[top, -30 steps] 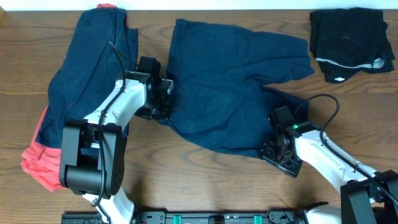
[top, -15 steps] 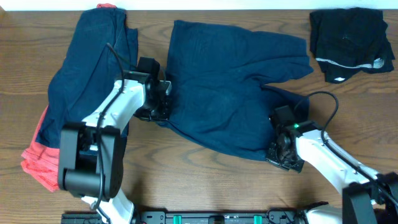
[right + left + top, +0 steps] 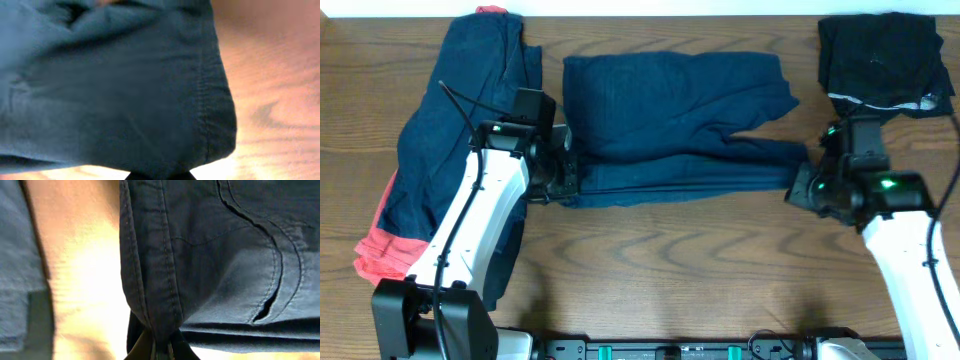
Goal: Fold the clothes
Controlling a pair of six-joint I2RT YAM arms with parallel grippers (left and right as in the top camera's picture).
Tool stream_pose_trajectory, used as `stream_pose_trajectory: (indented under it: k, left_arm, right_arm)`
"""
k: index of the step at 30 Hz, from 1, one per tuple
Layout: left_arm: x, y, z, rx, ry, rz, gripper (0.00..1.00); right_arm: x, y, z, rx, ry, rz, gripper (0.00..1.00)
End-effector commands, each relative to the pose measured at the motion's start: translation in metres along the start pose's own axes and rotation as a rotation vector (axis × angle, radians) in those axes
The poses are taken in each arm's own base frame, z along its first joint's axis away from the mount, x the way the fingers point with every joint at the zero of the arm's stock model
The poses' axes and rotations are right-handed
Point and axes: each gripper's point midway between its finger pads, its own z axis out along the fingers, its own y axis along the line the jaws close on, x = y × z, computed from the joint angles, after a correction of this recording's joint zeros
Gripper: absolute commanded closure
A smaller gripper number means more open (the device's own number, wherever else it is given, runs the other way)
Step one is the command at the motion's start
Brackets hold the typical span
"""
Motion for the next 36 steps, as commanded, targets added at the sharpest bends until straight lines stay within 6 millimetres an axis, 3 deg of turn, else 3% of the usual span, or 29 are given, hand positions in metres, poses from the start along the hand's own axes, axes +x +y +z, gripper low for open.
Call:
stream_pose_trajectory:
  k: [1, 8, 17, 24, 30, 36]
  left_arm:
    - [0.002, 0.023, -0.003, -0.109, -0.007, -0.058, 0.94]
    - [0.014, 0.008, -0.019, -0.123, -0.040, -0.033, 0.94]
    - [0.038, -0.013, -0.061, -0.124, -0.174, -0.062, 0.94]
    - [0.048, -0.031, -0.074, -0.111, -0.241, -0.031, 0.94]
    - [0.029, -0.023, -0.073, -0.187, -0.313, -0.058, 0.94]
    - [-0.002, -0.013, -0.071, -0.275, -0.429, -0.157, 0.94]
  right_arm:
    - [-0.033, -0.024, -0.026, 0.089, -0.122, -0.041, 0.99]
    - [-0.047, -0.022, -0.046, 0.061, -0.159, -0.074, 0.99]
    - [-0.022, -0.028, -0.066, 0.075, -0.115, -0.088, 0.99]
    - [-0.005, -0.030, -0.081, 0.068, -0.112, -0.088, 0.99]
    - [-0.032, -0.012, -0.074, -0.010, -0.190, -0.117, 0.99]
    - [-0.071, -0.003, -0.044, -0.021, -0.232, -0.125, 0.99]
